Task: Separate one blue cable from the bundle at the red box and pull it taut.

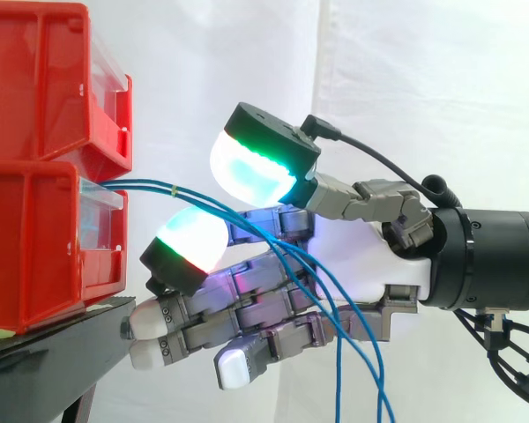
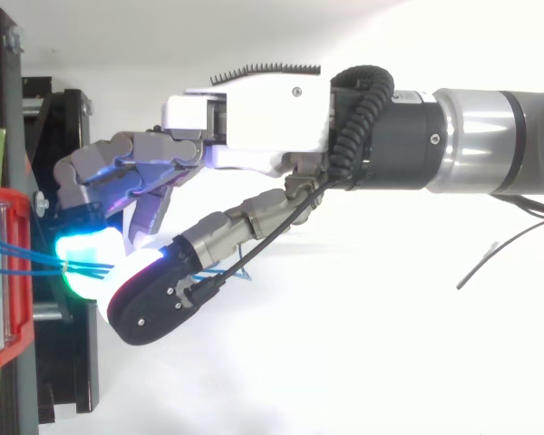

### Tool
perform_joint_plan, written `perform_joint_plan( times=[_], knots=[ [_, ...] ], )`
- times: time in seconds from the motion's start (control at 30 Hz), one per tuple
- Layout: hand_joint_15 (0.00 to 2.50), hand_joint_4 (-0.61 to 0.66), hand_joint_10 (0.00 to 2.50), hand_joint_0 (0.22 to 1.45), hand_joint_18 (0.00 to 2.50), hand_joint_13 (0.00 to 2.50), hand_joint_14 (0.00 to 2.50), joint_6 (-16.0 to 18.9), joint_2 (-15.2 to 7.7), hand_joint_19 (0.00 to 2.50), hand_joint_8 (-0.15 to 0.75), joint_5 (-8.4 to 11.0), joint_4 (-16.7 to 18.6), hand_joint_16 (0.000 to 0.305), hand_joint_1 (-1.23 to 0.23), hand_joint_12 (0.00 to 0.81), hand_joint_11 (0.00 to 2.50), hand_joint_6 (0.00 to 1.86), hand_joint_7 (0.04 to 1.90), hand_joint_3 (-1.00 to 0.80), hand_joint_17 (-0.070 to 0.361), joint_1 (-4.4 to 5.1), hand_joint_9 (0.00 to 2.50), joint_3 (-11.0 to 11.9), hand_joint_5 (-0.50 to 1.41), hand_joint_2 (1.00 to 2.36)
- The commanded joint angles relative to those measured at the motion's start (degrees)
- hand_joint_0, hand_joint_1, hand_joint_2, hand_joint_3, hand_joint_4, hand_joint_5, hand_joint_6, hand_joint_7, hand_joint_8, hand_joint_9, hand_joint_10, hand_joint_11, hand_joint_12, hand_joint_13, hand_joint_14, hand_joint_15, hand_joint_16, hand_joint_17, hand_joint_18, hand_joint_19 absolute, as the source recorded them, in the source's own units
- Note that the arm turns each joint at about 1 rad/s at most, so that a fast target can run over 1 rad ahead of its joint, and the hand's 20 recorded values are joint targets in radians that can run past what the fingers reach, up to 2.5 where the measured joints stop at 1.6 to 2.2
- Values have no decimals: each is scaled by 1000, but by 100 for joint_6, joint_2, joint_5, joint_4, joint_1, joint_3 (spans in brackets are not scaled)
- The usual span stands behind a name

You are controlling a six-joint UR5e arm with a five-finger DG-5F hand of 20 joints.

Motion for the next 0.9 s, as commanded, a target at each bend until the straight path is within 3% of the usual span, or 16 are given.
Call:
perform_joint_plan(
  times=[0.0,0.3,0.57,0.87],
  knots=[
    [258,187,11,569,650,495,10,-15,0,640,316,0,-31,51,-567,390,335,555,1361,-468,114,0,591,40,-137,1003],
    [263,168,14,620,656,508,10,-6,0,631,314,26,-409,49,-585,384,346,633,1299,-329,111,0,613,198,-148,1014],
    [265,167,12,618,658,506,10,-15,0,630,315,35,-382,49,-639,385,367,678,1291,-232,111,9,609,198,-161,1020],
    [262,159,13,628,669,510,10,-15,0,619,318,35,-382,50,-706,388,396,809,1150,-244,112,9,605,189,-203,1020]
  ],
)
